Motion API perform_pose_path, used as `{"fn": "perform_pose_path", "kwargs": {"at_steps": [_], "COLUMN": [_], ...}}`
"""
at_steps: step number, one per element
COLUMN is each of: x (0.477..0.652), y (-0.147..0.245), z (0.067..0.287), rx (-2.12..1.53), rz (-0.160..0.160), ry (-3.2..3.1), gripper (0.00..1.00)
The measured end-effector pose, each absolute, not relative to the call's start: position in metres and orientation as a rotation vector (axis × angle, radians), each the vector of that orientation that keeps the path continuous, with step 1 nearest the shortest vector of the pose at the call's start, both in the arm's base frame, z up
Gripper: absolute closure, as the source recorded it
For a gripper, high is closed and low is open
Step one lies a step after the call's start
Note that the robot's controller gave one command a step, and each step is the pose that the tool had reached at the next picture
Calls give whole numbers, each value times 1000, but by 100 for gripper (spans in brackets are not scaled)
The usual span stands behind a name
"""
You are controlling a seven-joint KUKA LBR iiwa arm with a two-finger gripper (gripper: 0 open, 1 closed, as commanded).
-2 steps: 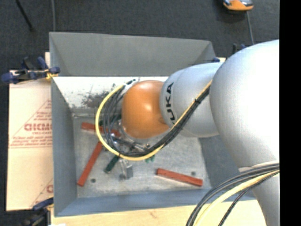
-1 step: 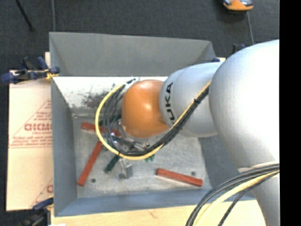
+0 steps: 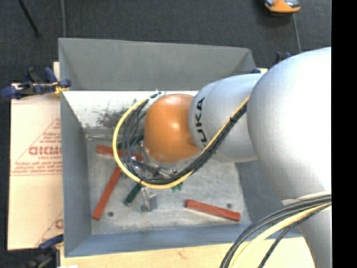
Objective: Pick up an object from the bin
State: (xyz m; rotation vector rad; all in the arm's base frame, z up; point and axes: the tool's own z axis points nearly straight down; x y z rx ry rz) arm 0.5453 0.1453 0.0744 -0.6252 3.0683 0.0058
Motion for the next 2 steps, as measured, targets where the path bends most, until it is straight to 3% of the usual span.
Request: {"fn": "perform_pose_path", "kwargs": {"at_steps": [1,2], "x": [546,548], "y": [145,145], "z": [75,132], "rx": [-622,-610], "rz": [6,0], "ry": [3068,3072], "gripper": [100,100]}}
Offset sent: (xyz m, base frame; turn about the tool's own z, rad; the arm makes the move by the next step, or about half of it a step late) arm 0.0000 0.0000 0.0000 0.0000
